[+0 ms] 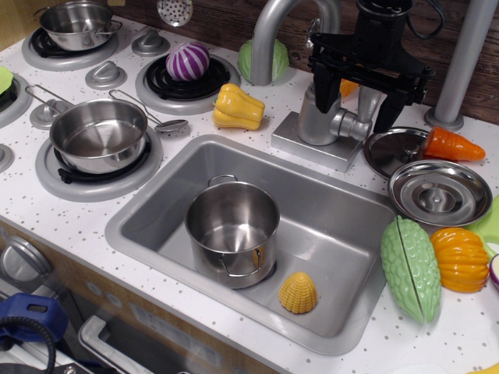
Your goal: Turn lever vertical to front
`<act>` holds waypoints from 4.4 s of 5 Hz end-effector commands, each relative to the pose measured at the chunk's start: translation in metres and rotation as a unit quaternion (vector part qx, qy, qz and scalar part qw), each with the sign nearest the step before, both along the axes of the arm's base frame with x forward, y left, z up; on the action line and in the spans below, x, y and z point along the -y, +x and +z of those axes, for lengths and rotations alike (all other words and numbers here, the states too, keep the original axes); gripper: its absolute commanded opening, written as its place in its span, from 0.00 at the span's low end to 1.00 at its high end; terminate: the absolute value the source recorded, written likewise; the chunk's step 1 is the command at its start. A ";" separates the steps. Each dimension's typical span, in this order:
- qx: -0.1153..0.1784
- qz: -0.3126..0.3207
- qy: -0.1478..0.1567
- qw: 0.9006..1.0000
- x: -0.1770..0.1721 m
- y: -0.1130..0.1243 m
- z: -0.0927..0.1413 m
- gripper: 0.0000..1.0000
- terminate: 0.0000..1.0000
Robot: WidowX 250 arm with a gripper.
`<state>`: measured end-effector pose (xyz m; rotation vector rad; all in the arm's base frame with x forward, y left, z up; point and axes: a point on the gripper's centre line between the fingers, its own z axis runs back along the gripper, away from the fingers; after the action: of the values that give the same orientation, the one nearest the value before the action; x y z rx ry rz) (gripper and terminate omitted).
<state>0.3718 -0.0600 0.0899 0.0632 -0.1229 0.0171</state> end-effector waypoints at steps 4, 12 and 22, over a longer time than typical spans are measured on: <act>0.080 -0.012 -0.001 0.997 0.000 0.028 0.008 1.00 0.00; 0.045 0.036 -0.039 0.998 0.024 0.018 0.013 0.00 0.00; 0.010 0.065 -0.035 0.997 0.042 -0.016 -0.006 1.00 0.00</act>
<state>0.3420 -0.1066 0.0679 0.0432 -0.0583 0.1606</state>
